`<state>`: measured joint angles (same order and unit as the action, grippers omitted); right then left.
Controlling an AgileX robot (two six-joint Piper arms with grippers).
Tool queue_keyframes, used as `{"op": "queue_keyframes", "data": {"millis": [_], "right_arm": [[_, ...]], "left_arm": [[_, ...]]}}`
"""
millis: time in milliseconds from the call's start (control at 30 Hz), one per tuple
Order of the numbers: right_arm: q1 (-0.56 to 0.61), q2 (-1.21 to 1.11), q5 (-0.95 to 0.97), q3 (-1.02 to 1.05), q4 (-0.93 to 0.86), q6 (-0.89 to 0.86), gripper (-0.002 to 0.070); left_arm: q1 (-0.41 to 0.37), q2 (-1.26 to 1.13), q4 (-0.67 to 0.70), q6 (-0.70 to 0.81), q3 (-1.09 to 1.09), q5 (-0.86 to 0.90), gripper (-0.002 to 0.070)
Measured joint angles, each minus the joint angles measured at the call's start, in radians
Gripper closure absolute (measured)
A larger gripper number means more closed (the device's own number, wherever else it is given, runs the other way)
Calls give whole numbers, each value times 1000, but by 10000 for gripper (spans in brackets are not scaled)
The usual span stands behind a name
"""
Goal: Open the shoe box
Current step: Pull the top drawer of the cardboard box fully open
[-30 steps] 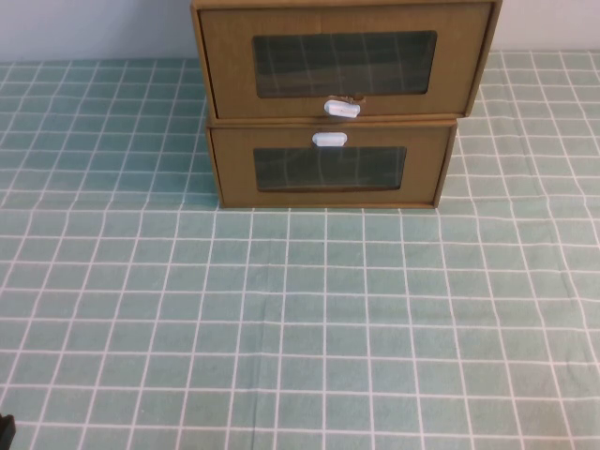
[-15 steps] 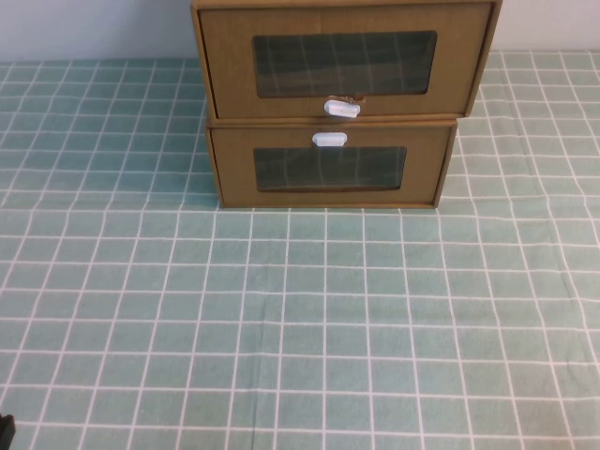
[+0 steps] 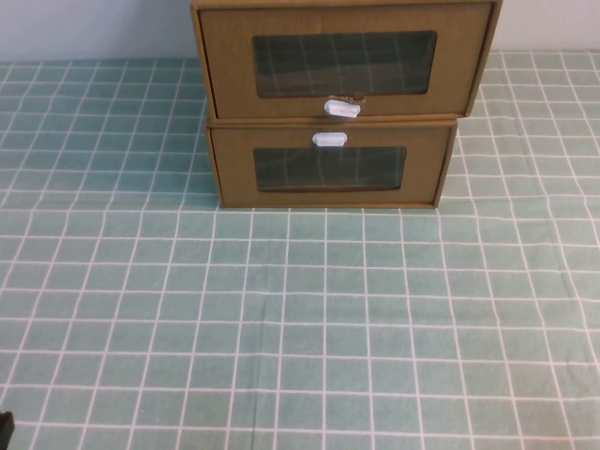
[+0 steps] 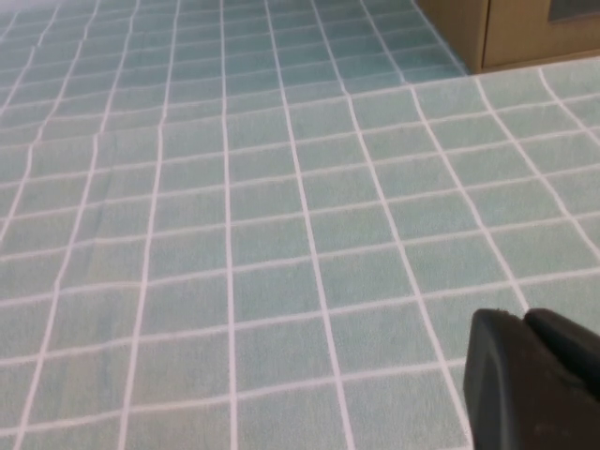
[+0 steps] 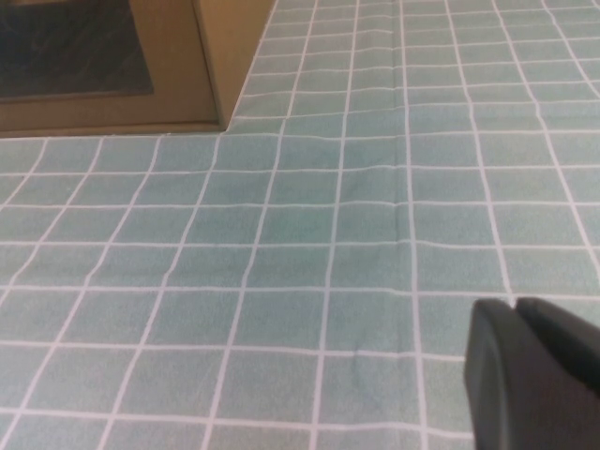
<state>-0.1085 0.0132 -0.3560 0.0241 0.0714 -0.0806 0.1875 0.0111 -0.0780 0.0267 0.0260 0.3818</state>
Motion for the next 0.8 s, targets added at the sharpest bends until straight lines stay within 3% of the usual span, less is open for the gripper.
{"op": "queue_keyframes", "data": {"millis": [200,600,800], "right_arm": [[0,0,166,0,0,0,689],[0,0,975,0,0,0,689],[0,1,1185,0,13,0,690]], "left_arm": [[0,0,0,0,2,-173,680],[0,0,0,0,2,-1019,680],[0,2,0,0,2,-1133,680]]}}
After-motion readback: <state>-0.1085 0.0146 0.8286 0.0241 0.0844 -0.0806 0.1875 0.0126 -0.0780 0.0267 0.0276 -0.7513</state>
